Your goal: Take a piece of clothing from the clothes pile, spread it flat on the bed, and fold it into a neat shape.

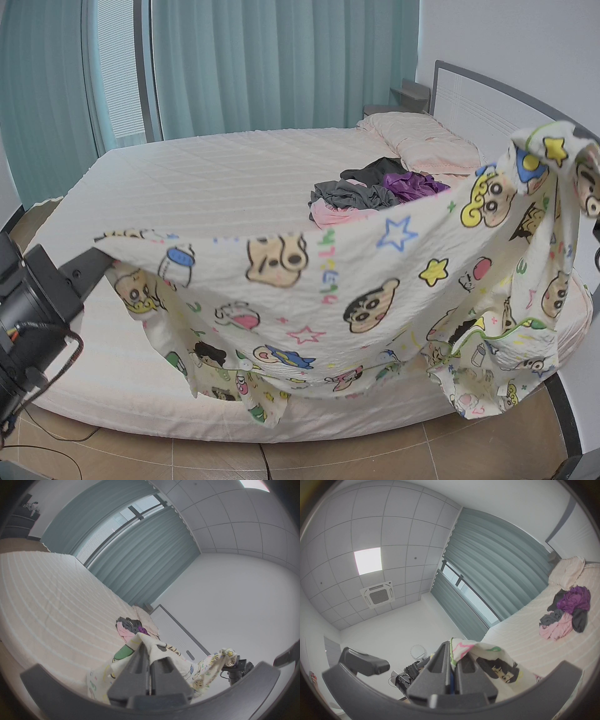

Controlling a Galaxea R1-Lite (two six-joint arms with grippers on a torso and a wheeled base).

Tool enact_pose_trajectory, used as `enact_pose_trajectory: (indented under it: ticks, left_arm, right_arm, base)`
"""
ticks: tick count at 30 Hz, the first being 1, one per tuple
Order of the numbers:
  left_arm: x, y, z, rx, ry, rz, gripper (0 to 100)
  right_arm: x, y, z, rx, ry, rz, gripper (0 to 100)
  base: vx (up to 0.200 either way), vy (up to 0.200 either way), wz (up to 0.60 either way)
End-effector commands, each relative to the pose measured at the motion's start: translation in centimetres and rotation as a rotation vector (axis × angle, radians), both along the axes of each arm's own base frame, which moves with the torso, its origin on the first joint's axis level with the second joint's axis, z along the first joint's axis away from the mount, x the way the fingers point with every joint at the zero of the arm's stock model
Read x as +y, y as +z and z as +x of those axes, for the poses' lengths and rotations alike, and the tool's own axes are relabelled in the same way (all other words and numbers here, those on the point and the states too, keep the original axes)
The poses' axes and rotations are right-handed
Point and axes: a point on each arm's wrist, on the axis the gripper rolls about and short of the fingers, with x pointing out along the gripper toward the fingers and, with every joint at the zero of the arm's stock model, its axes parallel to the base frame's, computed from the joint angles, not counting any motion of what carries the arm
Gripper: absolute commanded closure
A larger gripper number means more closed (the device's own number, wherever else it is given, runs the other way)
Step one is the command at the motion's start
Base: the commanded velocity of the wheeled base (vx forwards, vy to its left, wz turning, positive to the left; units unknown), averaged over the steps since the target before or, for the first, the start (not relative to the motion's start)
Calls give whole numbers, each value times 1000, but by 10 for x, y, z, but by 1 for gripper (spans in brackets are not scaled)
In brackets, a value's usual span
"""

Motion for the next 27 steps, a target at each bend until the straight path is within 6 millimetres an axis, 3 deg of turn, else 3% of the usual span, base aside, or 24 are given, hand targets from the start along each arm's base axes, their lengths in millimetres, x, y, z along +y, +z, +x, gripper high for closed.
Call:
enact_pose_trajectory:
  ticks: [1, 2, 6, 14, 20, 27]
  left_arm:
    - [7, 31, 9, -47, 93, -9, 100]
    - [6, 32, 11, -43, 99, -5, 100]
    - [1, 34, 41, 5, 197, 41, 100]
    - [-7, 17, 75, 88, 255, 110, 100]
    - [-12, 6, 104, 136, 297, 137, 100]
    - [-18, 3, 123, 156, 315, 150, 100]
  right_arm:
    - [5, 33, 16, -25, -17, 7, 100]
    - [6, 34, 18, -22, -20, 6, 100]
    - [14, 47, 65, -6, -80, -3, 100]
    - [26, 5, 141, 157, -133, -75, 100]
    - [35, -18, 164, 224, -128, -104, 100]
    - [37, -21, 176, 233, -134, -107, 100]
  base:
    - [0, 0, 0]
    - [0, 0, 0]
    - [0, 0, 0]
    - [0, 0, 0]
    - [100, 0, 0]
    - [200, 0, 0]
